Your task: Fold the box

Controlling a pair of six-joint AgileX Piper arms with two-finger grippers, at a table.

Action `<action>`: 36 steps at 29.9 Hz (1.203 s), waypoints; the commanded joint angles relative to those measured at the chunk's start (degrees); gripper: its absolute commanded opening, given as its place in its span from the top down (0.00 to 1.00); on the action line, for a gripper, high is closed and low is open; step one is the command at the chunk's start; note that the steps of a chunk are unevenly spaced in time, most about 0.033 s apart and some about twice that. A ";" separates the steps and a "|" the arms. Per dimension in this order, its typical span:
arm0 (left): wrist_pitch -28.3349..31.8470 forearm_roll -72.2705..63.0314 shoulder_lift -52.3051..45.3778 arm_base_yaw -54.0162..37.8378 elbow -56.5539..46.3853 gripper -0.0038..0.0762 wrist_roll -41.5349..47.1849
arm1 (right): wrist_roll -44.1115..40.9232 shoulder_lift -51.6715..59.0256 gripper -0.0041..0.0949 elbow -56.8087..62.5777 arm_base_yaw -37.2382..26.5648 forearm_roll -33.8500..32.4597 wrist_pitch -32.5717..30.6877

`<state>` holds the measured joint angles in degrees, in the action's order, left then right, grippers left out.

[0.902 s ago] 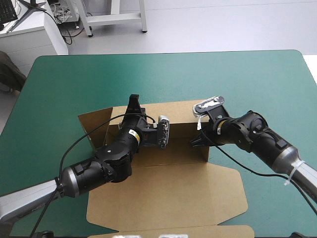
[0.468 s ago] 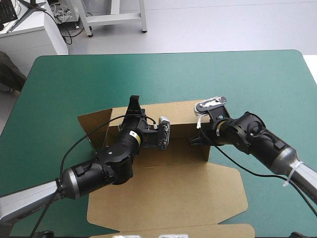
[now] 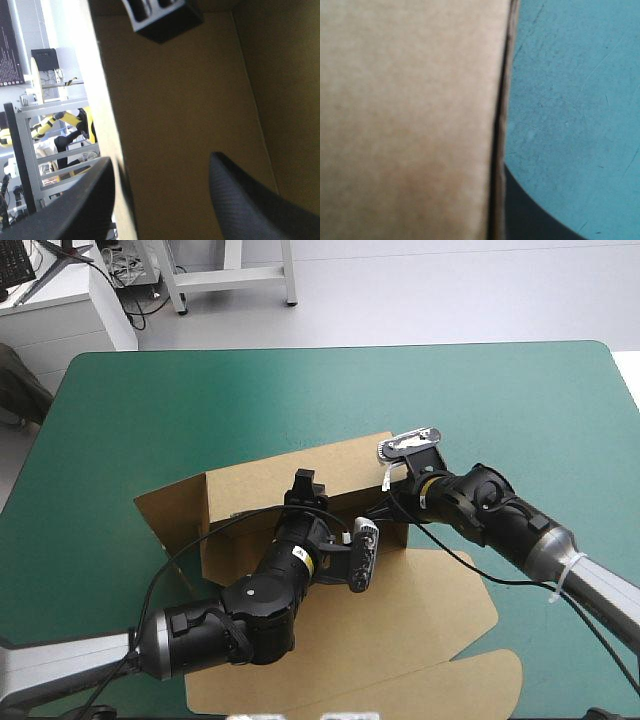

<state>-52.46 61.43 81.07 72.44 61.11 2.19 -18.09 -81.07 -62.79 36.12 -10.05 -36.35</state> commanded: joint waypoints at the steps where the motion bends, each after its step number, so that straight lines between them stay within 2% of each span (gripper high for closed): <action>1: -4.17 2.56 -1.84 2.09 1.91 0.40 3.87 | -1.11 0.00 0.97 -1.43 0.10 -1.00 4.39; 7: -8.12 2.10 -2.13 5.75 1.91 0.41 5.74 | -2.47 0.50 0.97 -2.41 -0.02 -2.10 3.01; 13: -2.34 3.32 -6.96 5.73 4.20 0.41 6.15 | -2.47 0.50 0.97 -7.11 -0.11 -4.82 -6.89; 17: 0.69 3.32 -10.22 2.02 9.55 0.41 6.15 | -1.39 0.50 0.98 -11.27 -1.97 -4.32 -12.19; 22: 1.31 0.02 -11.28 -7.90 16.00 0.43 5.31 | 5.10 0.50 0.98 -16.93 -5.71 0.83 -20.39; 25: 3.43 -8.17 -11.28 -17.06 18.15 0.58 1.44 | 8.99 0.13 0.98 -20.23 -8.62 3.63 -24.54; 26: 4.74 -12.76 -11.28 -20.34 18.41 0.65 0.37 | 9.94 0.02 0.98 -21.37 -9.72 4.61 -25.52; 29: 8.43 -21.84 -11.28 -29.70 18.41 0.76 -0.84 | 13.38 -1.01 0.98 -24.59 -13.08 7.16 -29.13; 34: 13.38 -37.49 -11.28 -43.95 18.41 0.77 -4.66 | 17.45 -5.41 0.98 -29.69 -19.01 10.05 -35.52; 36: 13.50 -44.21 -11.28 -48.47 18.41 0.78 -8.87 | 19.11 -7.71 0.98 -31.26 -20.59 11.26 -35.49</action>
<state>-43.29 25.31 71.35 28.84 77.48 -2.46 -1.74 -88.06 -90.15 17.87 -0.55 -71.38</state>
